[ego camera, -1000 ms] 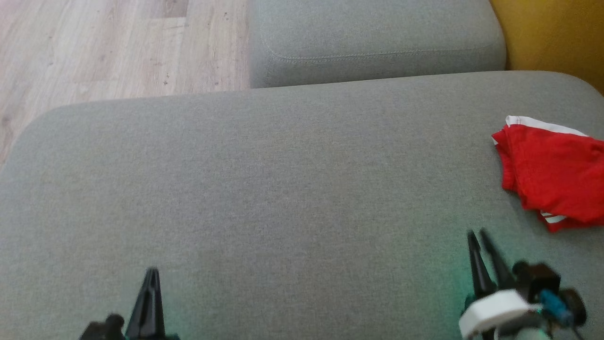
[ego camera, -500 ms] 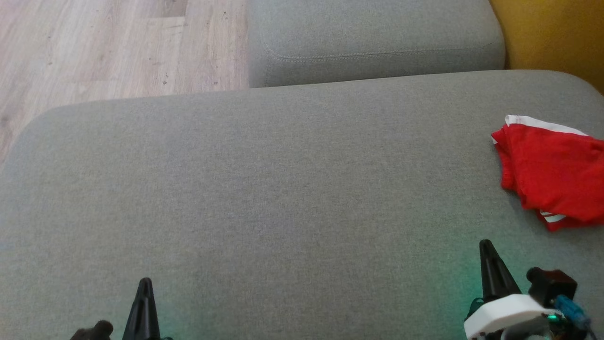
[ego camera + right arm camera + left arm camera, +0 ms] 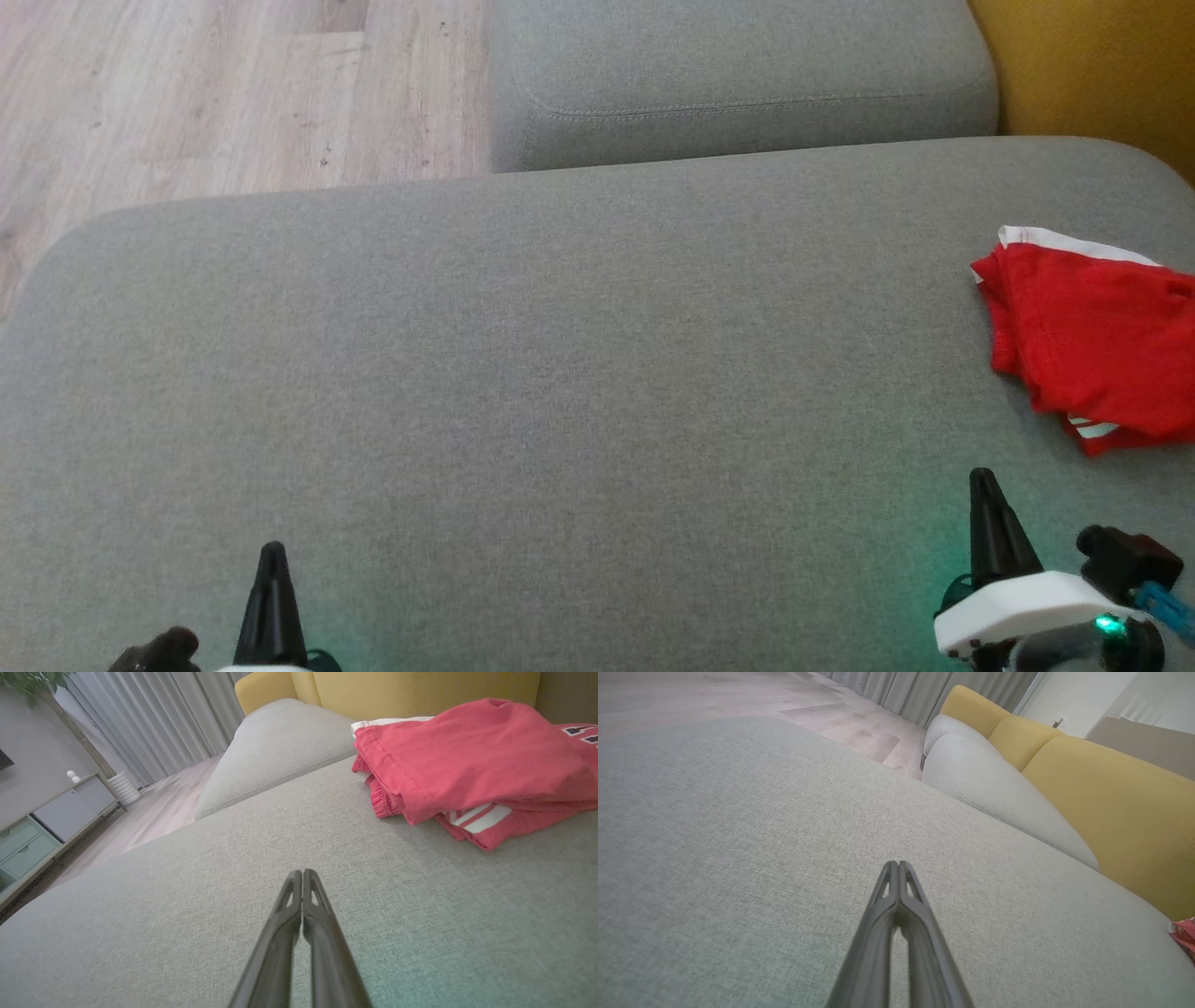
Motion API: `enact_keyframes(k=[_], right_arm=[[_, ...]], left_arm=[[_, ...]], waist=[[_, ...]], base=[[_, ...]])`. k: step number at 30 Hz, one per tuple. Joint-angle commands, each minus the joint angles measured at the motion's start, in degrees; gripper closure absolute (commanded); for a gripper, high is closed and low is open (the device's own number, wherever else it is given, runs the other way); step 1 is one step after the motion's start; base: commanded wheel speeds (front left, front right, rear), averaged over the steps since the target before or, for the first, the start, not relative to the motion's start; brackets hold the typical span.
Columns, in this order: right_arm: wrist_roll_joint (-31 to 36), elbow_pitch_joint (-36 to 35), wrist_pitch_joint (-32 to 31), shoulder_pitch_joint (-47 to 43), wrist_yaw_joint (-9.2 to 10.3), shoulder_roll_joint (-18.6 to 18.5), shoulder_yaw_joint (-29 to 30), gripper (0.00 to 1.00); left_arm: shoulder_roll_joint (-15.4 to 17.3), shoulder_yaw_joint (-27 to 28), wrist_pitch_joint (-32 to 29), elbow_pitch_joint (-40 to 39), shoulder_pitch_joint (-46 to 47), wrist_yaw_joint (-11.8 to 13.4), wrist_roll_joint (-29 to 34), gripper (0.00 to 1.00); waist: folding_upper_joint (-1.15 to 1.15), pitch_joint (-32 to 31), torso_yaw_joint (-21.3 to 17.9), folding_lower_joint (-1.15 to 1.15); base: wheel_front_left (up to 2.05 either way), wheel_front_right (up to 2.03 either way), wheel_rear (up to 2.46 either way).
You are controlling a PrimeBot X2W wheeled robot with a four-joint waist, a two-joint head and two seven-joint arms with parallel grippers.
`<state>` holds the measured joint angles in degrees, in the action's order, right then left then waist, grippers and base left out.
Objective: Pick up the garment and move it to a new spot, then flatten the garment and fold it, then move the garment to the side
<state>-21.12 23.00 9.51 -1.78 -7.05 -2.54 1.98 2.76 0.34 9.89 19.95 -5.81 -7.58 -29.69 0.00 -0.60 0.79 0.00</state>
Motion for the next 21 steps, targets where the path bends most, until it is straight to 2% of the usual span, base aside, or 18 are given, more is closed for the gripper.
enact_keyframes(k=[1, 21], right_arm=[[-2.2, -2.1, -0.4, 3.0, -0.13, -0.1, 0.1, 1.0], [-16.0, -3.5, -3.5, 4.0, -0.19, -0.2, 1.0, 1.0]], left_arm=[[0.1, 1.2, -0.4, -2.1, 3.0, 0.0, -1.8, 1.0], [0.1, 2.2, -3.6, -2.8, 4.8, 0.0, -14.0, 1.0]], waist=[[0.0, 0.0, 0.0, 0.0], [0.0, 0.2, -0.2, 0.0]], base=[[0.0, 0.0, 0.0], [0.0, 0.0, 0.0]])
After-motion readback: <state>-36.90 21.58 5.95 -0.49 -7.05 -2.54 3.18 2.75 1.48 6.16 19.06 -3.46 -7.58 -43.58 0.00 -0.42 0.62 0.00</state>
